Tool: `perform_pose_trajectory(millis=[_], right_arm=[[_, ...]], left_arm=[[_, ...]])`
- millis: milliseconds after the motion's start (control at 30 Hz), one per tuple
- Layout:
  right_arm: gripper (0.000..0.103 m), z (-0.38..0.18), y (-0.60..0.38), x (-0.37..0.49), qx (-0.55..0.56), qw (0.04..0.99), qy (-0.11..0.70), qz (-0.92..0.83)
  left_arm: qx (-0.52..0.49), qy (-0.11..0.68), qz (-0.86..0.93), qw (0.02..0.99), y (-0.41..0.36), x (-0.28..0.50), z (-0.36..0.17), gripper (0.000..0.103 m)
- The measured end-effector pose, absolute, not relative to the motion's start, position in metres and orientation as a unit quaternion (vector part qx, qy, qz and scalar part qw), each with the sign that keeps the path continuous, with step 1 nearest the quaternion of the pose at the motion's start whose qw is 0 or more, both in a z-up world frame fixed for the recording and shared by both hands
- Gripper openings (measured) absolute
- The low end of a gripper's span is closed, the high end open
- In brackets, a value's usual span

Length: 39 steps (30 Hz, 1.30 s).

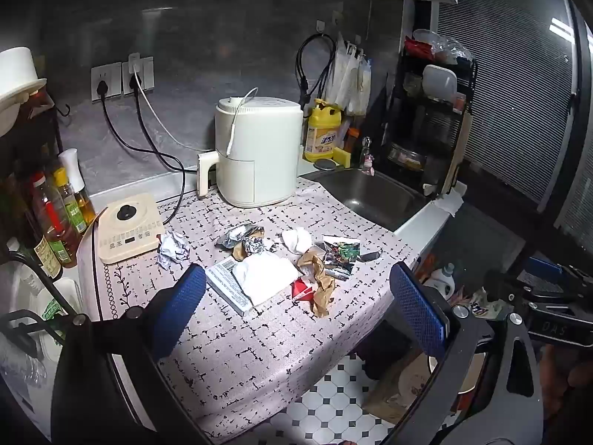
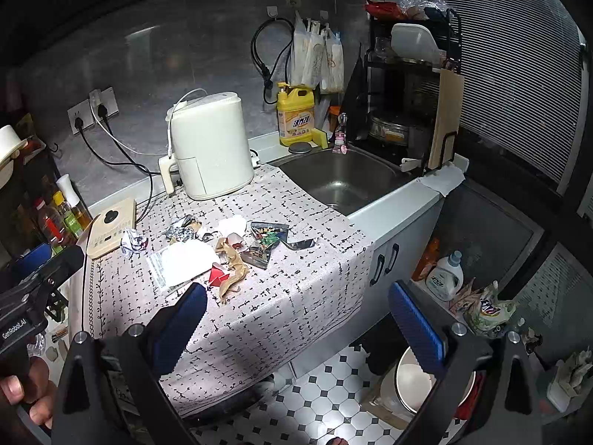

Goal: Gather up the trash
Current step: 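Move both tools toward the trash pile on the cloth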

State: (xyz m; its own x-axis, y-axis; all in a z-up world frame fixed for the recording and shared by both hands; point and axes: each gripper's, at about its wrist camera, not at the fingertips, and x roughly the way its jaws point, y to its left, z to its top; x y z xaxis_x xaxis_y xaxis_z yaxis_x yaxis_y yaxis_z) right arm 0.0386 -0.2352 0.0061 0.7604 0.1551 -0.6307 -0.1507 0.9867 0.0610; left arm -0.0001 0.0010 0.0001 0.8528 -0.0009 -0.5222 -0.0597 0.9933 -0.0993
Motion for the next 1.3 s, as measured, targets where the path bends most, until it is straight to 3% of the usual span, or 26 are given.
perform_pose_trajectory(millis=[967, 1300], right_arm=[[0.096, 0.000, -0.230, 0.046, 0.015, 0.936, 0.338, 0.098], [0.096, -0.025, -0.224, 0.060, 0.018, 0.930, 0.352, 0.108]], left_arm=[[-0.050, 0.280, 0.048, 0.957, 0.009, 0.001, -0.007, 0.099], [-0.051, 0.302, 0.050, 0.951, 0.029, 0.014, -0.035, 0.099]])
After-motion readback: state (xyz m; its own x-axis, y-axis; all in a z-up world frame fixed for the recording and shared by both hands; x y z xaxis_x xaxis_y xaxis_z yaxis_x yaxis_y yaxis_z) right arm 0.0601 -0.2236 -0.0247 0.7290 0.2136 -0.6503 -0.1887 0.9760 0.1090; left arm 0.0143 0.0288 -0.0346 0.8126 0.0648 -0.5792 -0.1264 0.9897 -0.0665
